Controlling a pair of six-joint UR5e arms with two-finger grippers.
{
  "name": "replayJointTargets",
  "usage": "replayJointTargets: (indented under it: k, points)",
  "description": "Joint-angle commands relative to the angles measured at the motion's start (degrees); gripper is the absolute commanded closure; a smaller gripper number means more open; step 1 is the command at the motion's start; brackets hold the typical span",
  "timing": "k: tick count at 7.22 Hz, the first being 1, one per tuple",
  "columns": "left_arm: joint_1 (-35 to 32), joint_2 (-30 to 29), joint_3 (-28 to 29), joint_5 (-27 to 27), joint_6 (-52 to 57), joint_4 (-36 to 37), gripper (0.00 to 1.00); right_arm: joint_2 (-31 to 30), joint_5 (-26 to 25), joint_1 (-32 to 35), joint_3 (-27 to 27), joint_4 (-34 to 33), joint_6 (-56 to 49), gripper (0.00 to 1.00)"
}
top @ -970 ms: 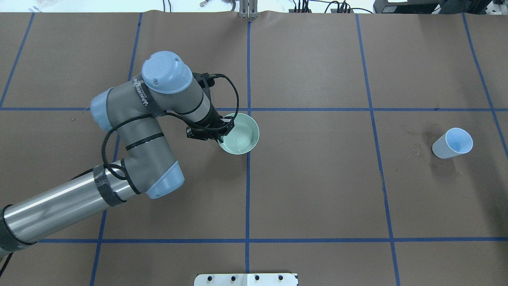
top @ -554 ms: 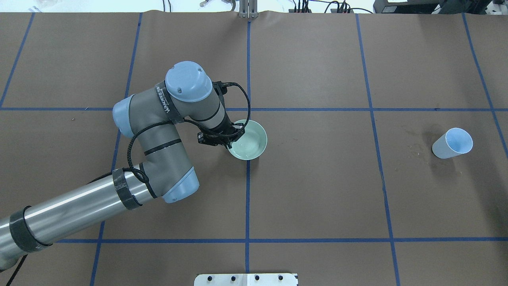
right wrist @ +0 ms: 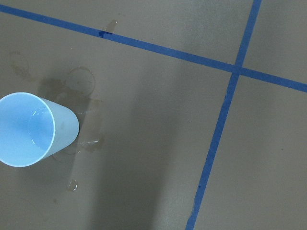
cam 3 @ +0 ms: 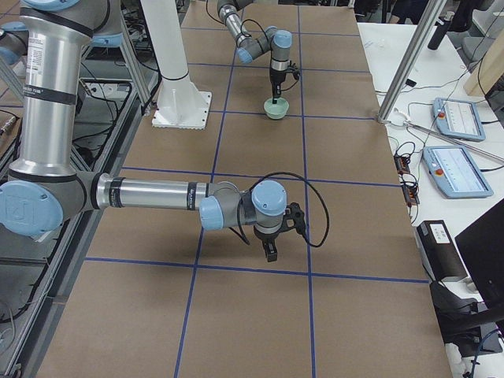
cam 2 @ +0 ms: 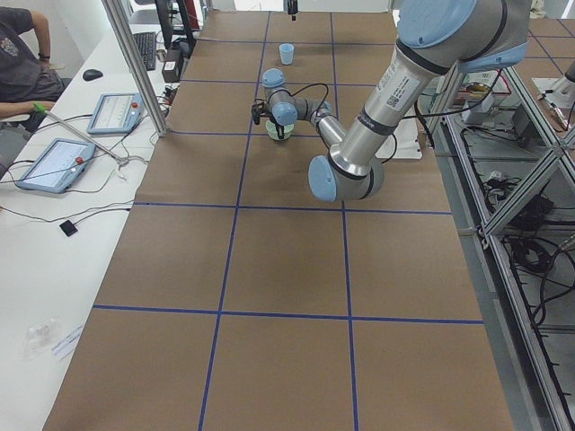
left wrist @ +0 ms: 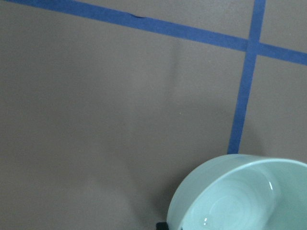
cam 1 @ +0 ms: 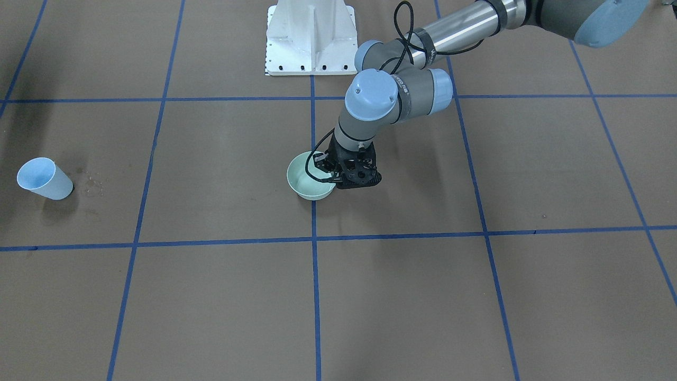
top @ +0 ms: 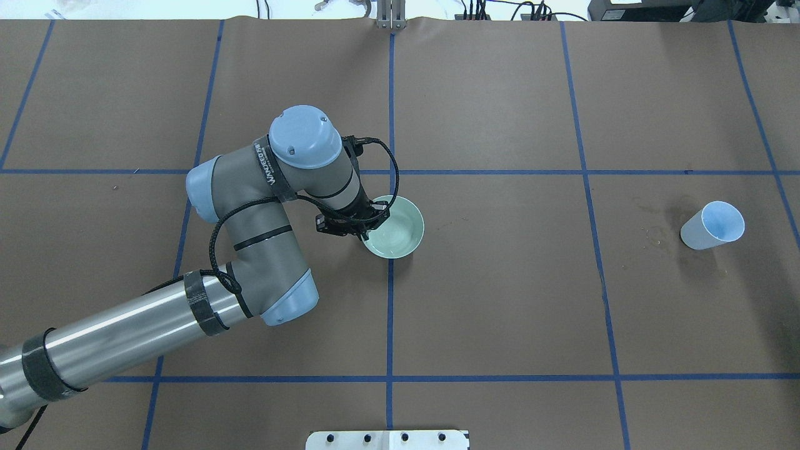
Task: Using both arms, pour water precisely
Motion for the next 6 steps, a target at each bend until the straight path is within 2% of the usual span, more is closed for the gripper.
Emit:
replayJointTargets:
  k: [1, 2, 3, 4, 6]
  points:
    - [0.4, -0.2, -0.3, 0.0, 0.0, 0.1, 0.55, 0.0, 0.0, 0.0, 0.1, 0.0, 0.0, 0.01]
    - [0.4, -0.1, -0.1, 0.0, 0.0, 0.1, 0.32, 0.1, 0.0, 0.0, 0.0, 0.0, 0.0, 0.01]
    - [0.3, -0.1, -0.5, 0.1, 0.0, 0.1, 0.0, 0.2, -0.1, 0.0, 0.0, 0.0, 0.0, 0.01]
    - [-0.6, -0.1, -2.4, 0.1, 0.0, 0.2, 0.0, 0.4, -0.1, -0.1, 0.0, 0.0, 0.0, 0.01]
    - [-3.1, 2.7, -10.1, -0.2, -0.6, 2.4, 0.0, 0.8, 0.0, -0.1, 0.8, 0.2, 0.0, 0.01]
